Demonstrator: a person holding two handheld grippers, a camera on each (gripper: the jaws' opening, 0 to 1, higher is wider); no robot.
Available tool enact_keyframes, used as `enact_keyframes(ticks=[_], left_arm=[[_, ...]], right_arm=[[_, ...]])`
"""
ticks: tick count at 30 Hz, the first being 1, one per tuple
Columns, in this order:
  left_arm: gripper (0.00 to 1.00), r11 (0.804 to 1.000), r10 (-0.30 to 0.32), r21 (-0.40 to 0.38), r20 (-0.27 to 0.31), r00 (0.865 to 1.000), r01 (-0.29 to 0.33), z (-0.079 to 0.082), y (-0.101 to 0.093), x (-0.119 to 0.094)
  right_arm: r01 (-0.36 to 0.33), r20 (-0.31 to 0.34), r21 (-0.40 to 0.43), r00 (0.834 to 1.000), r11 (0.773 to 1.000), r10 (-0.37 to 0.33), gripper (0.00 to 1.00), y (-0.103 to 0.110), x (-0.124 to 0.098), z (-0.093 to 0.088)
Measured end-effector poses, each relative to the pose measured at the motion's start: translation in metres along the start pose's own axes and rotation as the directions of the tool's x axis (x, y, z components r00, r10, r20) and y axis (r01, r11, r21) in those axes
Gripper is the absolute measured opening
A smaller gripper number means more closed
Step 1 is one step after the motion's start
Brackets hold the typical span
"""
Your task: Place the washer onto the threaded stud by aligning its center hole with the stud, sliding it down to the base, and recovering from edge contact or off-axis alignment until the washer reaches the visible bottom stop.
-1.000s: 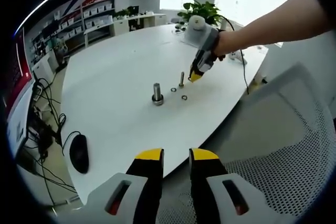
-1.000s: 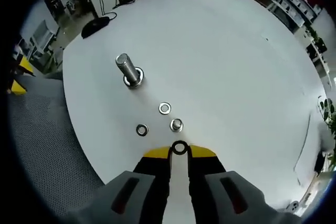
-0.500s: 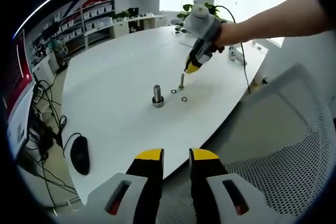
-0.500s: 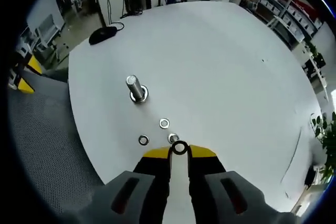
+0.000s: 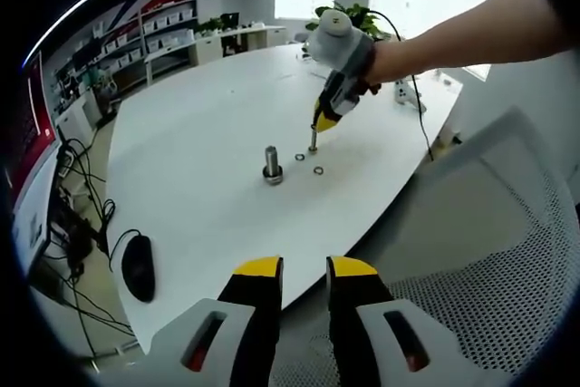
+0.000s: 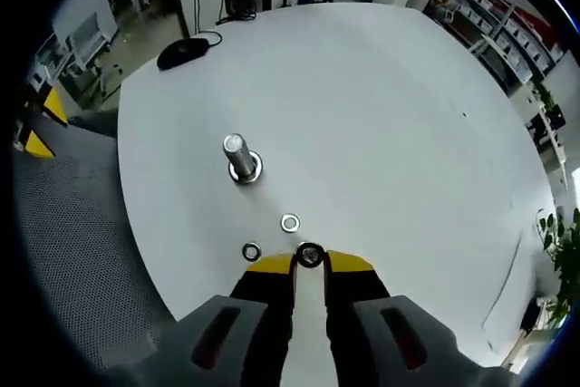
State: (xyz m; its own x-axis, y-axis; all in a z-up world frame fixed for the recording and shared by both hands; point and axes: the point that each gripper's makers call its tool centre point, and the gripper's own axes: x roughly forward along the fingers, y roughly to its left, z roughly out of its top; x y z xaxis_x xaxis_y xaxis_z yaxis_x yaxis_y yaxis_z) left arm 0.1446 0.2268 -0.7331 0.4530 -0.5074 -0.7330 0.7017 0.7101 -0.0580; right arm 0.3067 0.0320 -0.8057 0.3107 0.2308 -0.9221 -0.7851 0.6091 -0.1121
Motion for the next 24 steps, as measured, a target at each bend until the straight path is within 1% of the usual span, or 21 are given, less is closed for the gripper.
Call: enact_keyframes(ticks=[11,20,24], left_arm=[[0.17,1.0,-0.001,-0.002,0.0,1.0,0.001,0.0,0.0,0.0],[0.17,1.0,0.0,-0.004,-0.009,1.0,0.0,-0.002,0.0,0.001],[0.17,1.0,0.003,-0.005,-0.012,1.0,-0.003,-0.002,0.001,0.001]], right_arm=[[-0.001,-0.016,-0.001,1.0,1.0,0.001,0.14,0.0,0.002,-0.003],[-0.02,-0.036,0.015,0.999,1.0,0.021,0.14,0.0,0.018,-0.005],[-0.03,-0.051,0.031,0.998,0.999,0.032,0.14,0.002,0.026,-0.01]])
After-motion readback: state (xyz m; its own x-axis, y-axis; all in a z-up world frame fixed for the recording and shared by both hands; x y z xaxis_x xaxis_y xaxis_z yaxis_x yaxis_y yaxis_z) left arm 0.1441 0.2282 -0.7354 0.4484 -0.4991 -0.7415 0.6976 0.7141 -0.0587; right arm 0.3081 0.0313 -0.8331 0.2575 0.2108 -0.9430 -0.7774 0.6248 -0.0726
